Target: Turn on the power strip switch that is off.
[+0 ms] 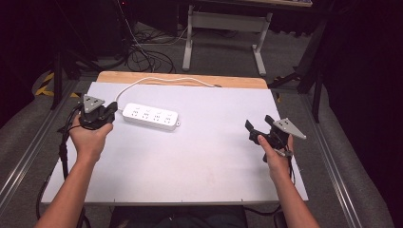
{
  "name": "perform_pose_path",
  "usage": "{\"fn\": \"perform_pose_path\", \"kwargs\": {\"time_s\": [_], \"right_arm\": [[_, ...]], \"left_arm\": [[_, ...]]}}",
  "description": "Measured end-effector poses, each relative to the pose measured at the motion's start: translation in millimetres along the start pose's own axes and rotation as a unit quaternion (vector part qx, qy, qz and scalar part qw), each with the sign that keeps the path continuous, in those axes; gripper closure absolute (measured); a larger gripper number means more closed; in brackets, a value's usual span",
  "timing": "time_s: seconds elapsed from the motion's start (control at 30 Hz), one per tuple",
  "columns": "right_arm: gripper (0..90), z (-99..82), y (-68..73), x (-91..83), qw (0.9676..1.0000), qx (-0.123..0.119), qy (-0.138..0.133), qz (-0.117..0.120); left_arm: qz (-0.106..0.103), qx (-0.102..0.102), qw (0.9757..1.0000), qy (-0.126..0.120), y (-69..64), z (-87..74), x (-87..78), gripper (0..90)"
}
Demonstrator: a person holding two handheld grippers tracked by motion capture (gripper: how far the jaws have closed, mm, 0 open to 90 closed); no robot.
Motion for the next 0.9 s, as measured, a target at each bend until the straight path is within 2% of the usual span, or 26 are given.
{"fn": "perform_pose_path", "kwargs": {"time_s": [0.13,0.3,0.53,0.9], "right_arm": [[12.6,-0.7,0.4,1.1,1.0000,0.000,0.002,0.001],[12.7,-1.5,0.3,2.8,1.0000,-0.001,0.005,0.001],[13.4,-1.6,0.0,3.9,1.0000,-0.003,0.005,0.001],[13.6,-1.9,-1.3,4.5,1.0000,-0.003,0.006,0.000]], "left_arm": [[0.002,0.012,0.9999,0.006,-3.4,1.2,6.9,90.0],[0.000,0.015,0.9998,0.013,-7.7,2.6,14.0,90.0],[0.000,0.030,0.9993,0.021,-14.0,4.2,22.8,90.0],[-0.018,0.059,0.9968,0.050,-34.4,8.3,46.7,90.0]]}}
Point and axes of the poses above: each handheld gripper's, and its own axes: x roughly forward along the jaws, z roughly out of its top, y roughly to its left, the point moved 9 cm from there along x, roughly forward along the jaws, and after that the axes turned 3 degrees about z, right-handed, at the moved point
